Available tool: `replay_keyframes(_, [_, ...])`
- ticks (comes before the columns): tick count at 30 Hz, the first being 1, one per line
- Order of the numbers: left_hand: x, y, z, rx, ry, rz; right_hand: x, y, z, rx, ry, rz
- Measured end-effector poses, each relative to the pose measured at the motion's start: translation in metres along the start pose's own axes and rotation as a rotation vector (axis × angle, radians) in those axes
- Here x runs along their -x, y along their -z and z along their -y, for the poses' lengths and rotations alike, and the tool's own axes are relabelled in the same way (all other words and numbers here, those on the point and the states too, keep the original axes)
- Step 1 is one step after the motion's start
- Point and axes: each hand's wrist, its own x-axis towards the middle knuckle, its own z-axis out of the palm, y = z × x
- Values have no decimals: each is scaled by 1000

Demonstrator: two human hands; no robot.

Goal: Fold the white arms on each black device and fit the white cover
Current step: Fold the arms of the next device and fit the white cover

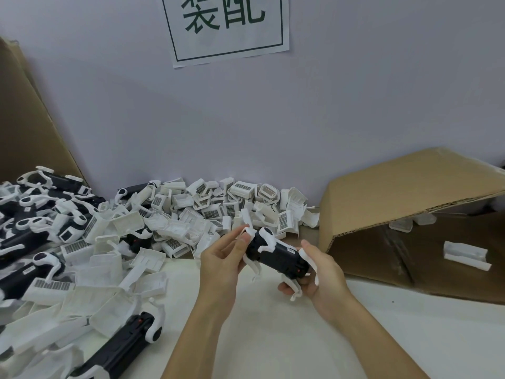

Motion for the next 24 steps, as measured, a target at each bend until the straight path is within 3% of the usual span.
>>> replay_keyframes(4, [-1, -3, 1, 13, 12, -29, 1, 1, -1, -7, 29, 39])
replay_keyframes(8, [-1, -2, 4, 31, 64, -30, 1, 4, -5, 25, 204, 55])
replay_keyframes(15, [0, 3, 2, -13, 164, 124, 0, 4, -10, 20, 361, 92])
replay_keyframes(21, [1, 2, 0, -33, 72, -29, -2, 5, -13, 125, 372, 118])
replay_keyframes(24, [-4, 9, -1, -4, 91, -141, -1, 6, -12, 138, 283, 244])
